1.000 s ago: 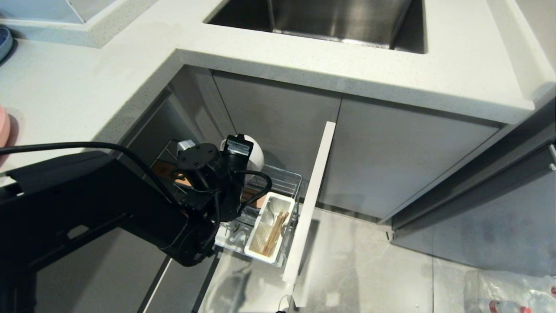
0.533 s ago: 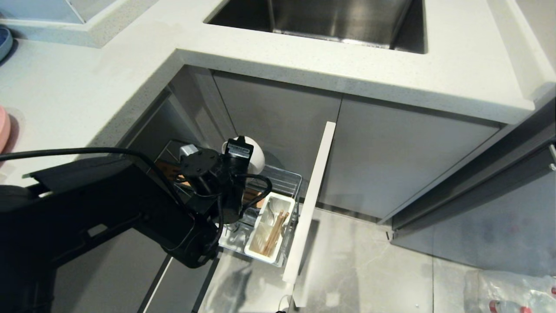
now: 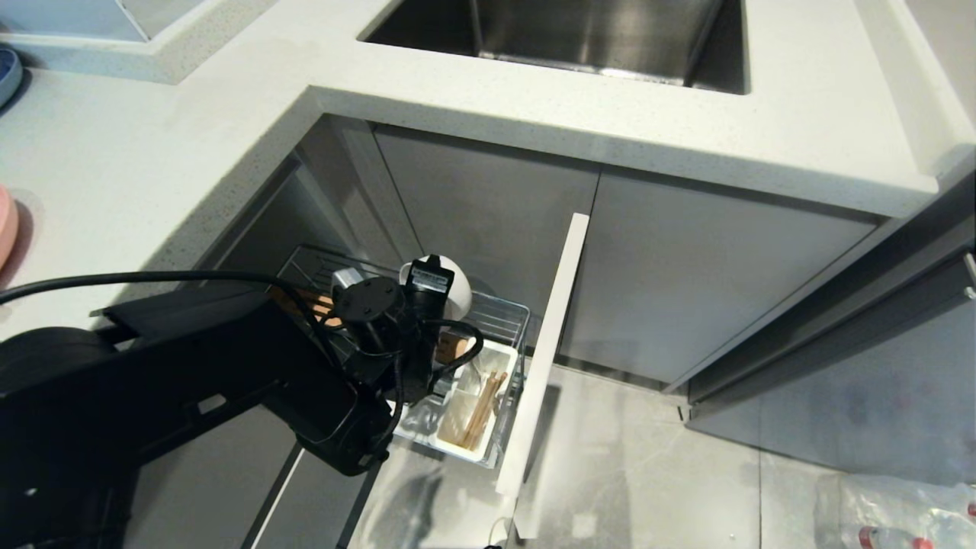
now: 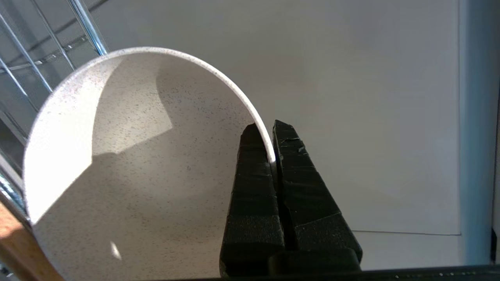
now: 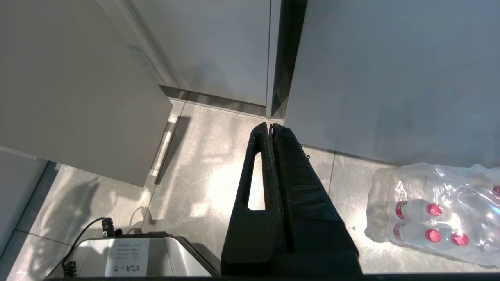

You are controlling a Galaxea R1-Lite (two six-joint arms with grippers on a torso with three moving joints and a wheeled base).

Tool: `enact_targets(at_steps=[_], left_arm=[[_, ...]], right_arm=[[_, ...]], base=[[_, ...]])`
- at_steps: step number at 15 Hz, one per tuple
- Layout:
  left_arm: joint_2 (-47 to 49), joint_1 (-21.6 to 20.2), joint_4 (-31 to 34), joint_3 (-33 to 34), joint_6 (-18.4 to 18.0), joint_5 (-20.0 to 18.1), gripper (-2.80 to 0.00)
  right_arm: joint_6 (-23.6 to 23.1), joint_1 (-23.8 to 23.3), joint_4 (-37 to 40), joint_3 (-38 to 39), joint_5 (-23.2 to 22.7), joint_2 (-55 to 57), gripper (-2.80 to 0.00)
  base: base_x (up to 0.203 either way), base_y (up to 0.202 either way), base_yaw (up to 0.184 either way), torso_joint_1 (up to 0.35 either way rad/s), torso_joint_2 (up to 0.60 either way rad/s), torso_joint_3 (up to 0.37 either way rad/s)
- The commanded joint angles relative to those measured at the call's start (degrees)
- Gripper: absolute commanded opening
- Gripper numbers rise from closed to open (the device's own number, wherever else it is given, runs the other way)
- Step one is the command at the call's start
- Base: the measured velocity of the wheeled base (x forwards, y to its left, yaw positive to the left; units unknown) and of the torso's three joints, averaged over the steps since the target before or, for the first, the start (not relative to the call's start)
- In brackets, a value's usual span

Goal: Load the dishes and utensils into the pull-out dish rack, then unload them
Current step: Pick up the bowl and place it in the cupboard

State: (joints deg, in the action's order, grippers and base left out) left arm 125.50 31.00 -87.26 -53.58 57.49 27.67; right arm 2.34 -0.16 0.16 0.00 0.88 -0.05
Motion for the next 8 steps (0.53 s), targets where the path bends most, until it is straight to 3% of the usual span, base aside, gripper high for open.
enact_targets(at_steps=[1,8], left_arm=[[0.36,-0.22,-0.4,-0.2,0.66,-0.35,-2.8],[-0.35,-0.68,-0.4,-0.56,2.1,-1.13,-2.8]], right_arm=[[0.03,-0.02,0.01,0.09,0.0,0.05,-2.8],[0.03,-0.02,0.01,0.09,0.0,0.05,-2.8]], base=[[0.0,0.0,0.0,0.0,0.0,0.0],[0.0,0.0,0.0,0.0,0.0,0.0]])
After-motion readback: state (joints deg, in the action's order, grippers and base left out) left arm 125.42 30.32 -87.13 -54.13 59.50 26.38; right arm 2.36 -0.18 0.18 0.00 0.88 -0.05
